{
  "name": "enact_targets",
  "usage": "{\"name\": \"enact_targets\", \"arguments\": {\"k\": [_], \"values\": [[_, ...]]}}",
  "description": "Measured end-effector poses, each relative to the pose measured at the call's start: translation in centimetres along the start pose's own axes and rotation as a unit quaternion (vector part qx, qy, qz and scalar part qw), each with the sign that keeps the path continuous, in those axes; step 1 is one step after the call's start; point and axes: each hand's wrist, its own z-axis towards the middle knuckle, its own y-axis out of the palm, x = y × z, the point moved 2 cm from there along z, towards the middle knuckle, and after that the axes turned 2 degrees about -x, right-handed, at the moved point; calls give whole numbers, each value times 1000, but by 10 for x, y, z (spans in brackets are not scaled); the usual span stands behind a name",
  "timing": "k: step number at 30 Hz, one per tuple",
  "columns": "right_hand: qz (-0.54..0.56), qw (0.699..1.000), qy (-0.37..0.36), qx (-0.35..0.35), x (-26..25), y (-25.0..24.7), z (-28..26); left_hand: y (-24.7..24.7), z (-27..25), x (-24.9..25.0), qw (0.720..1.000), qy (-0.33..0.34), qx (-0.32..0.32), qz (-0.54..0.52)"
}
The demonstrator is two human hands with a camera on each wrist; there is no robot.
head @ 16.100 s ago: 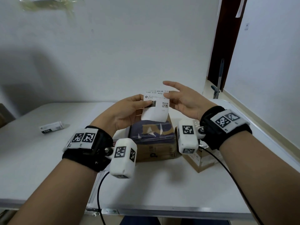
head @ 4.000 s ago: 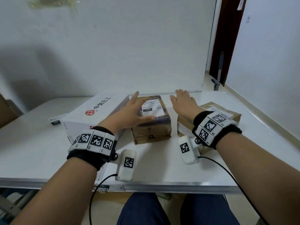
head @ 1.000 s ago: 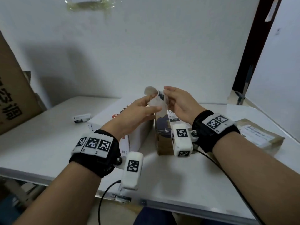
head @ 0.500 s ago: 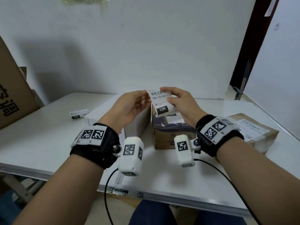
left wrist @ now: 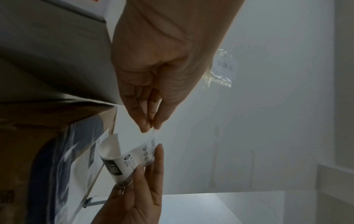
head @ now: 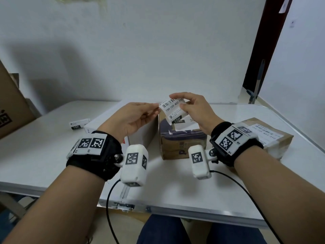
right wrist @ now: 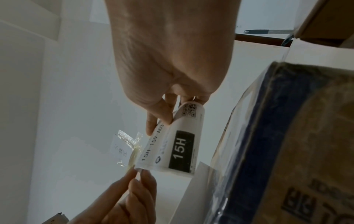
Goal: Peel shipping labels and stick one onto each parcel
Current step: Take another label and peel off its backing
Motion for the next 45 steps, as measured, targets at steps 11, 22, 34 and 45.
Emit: {"name": "enact_targets", "arguments": {"k": [11, 22, 34, 45], "values": [[-141, 987, -39, 60, 1, 7, 7, 5, 1, 0, 997, 69, 11, 43], [-84, 994, -35, 62, -6, 24, 6, 24, -2, -1, 991, 120, -5, 61], [-116, 990, -48, 58, 3, 23, 3, 25, -10, -5, 995, 95, -20, 14], [-149, 985, -65, 58, 3, 25, 5, 26, -12, -8, 994, 106, -2, 21]]}}
